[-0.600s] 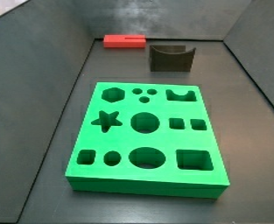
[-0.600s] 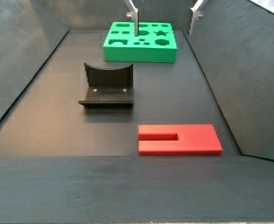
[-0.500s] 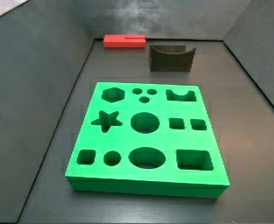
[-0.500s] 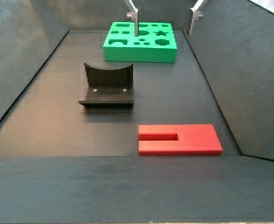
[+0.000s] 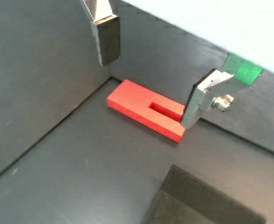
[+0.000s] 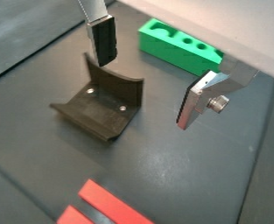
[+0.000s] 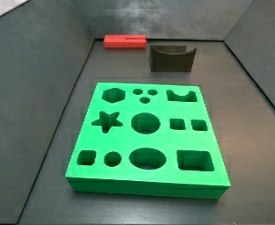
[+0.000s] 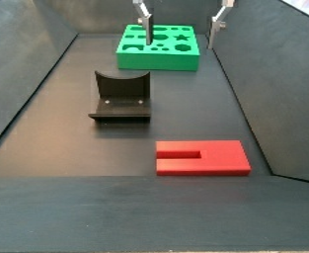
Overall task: Pick up the double-square object. Move up. Place the double-square object on the fixture. Regrasp the double-square object. Move to above the board. Insert the double-square object.
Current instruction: Pick up the double-square object.
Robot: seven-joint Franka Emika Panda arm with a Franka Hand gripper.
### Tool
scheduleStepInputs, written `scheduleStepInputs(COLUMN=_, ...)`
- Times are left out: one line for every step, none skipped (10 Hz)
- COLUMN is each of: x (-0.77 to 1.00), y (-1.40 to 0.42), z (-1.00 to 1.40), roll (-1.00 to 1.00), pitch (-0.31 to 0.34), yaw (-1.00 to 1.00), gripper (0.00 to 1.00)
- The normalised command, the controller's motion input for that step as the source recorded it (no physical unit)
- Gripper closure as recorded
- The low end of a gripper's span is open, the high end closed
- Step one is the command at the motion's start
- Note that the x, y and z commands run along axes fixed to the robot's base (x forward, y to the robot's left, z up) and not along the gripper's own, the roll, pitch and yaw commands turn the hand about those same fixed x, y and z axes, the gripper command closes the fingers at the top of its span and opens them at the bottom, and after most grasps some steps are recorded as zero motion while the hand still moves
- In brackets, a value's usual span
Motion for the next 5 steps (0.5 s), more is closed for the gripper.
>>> scheduleStepInputs(x=0.01, y=0.07, z=-0.14, roll=0.0, pitch=0.049, yaw=-0.94, gripper=0.0)
scheduleStepInputs(x=0.0, y=0.08, z=-0.16, roll=0.0, pitch=0.059, yaw=-0.93, gripper=0.0)
scheduleStepInputs(x=0.0, y=0.07, z=-0.18, roll=0.0, pitch=0.061, yaw=-0.94, gripper=0.0)
scheduleStepInputs(x=0.0, y=0.09, z=-0.18, roll=0.0, pitch=0.061, yaw=-0.92, gripper=0.0)
scheduleStepInputs(x=0.0, y=0.15, z=-0.16, roll=0.0, pitch=0.061, yaw=-0.86, gripper=0.0)
